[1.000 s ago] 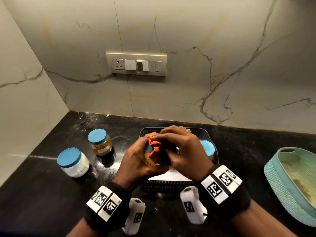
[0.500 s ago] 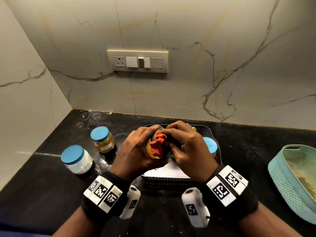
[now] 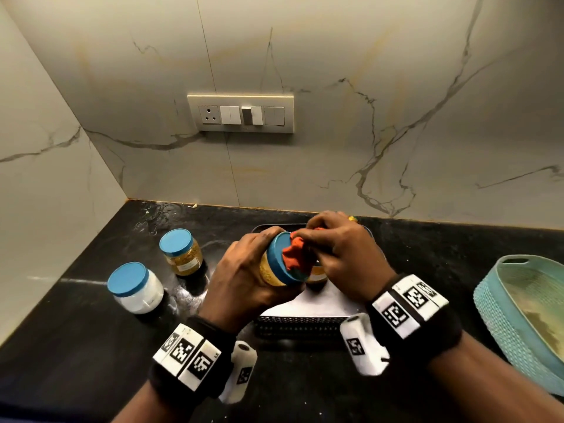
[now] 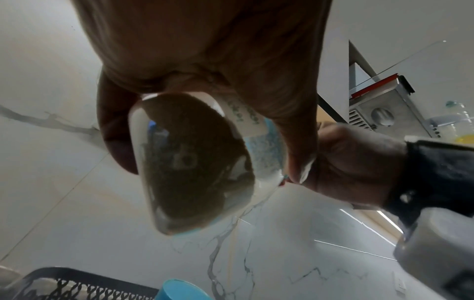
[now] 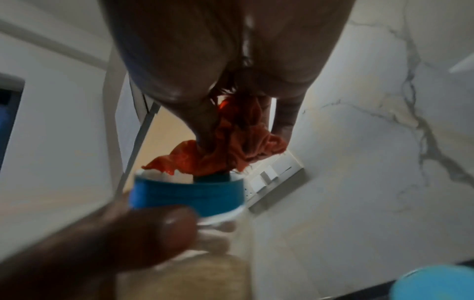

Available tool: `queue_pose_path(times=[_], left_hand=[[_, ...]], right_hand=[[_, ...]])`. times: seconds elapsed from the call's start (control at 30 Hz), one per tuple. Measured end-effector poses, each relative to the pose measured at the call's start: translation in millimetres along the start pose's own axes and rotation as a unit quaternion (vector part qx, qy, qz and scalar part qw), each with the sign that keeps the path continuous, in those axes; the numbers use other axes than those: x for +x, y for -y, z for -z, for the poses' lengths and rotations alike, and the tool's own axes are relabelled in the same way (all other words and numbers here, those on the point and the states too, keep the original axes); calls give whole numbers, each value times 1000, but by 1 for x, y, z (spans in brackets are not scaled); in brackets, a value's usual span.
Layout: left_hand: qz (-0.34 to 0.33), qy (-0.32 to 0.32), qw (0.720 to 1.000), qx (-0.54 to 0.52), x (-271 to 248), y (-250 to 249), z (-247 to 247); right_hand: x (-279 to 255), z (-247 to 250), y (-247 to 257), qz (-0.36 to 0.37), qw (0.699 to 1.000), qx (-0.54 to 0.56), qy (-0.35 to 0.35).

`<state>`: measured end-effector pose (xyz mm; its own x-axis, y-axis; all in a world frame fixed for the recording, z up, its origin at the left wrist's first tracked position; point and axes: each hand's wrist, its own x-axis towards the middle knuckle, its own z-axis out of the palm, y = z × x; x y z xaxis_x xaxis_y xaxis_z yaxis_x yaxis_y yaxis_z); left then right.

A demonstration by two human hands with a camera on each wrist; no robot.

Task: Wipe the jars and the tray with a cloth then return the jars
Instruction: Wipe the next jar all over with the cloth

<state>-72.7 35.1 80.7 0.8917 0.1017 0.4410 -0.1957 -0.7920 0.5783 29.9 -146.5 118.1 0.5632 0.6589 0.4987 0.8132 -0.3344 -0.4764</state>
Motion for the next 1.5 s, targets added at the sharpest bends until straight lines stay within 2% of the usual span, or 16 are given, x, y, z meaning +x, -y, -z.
queue_pose_path(times=[0.07, 0.17, 0.23, 0.3, 0.4, 0.53, 0.6, 0.7, 0.8, 0.9, 1.0, 1.1, 1.23, 1.33, 1.4, 1.5], left_hand=[[16, -2, 1000, -8, 1, -1, 1], [30, 0, 999, -11, 1, 5, 7], [22, 0, 999, -30, -2, 4, 10], [16, 2, 999, -47, -3, -3, 6], [24, 12, 999, -47, -1, -9, 1], [43, 20, 997, -56, 1, 5, 12], [39, 17, 997, -66, -2, 5, 13], [28, 23, 997, -72, -4, -6, 6], [18, 18, 996, -86, 2, -15, 5], [17, 8, 996, -84, 7, -9, 14], [23, 11, 996, -84, 2, -3, 19], [19, 23, 996, -86, -4, -10, 13], [17, 28, 994, -105, 1, -17, 11], [49, 27, 994, -97, 0, -9, 17], [74, 29, 990, -119, -4, -3, 20], [162, 25, 959, -232, -3, -1, 22]], right_hand=[[3, -5, 16, 9, 999, 49, -18], [-12, -3, 31, 45, 993, 108, -6], [-20, 1, 23, 54, 993, 101, -10], [-16, 0, 12, 24, 996, 78, -35], [-3, -6, 23, 18, 995, 84, -48], [-22, 0, 37, 81, 989, 120, 9], [-31, 9, 25, 74, 991, 108, 39], [-20, 9, 6, 36, 997, 75, -3], [-3, -2, 20, 34, 994, 87, -48], [-15, 1, 41, 71, 989, 127, -27], [-30, 12, 30, 87, 988, 127, 12], [-22, 10, 8, 52, 994, 92, -9], [-5, -3, 29, 60, 990, 120, -33], [-16, 2, 38, 101, 986, 135, 17], [-21, 12, 28, 101, 985, 127, 61], [-21, 18, 9, 61, 992, 99, 44]])
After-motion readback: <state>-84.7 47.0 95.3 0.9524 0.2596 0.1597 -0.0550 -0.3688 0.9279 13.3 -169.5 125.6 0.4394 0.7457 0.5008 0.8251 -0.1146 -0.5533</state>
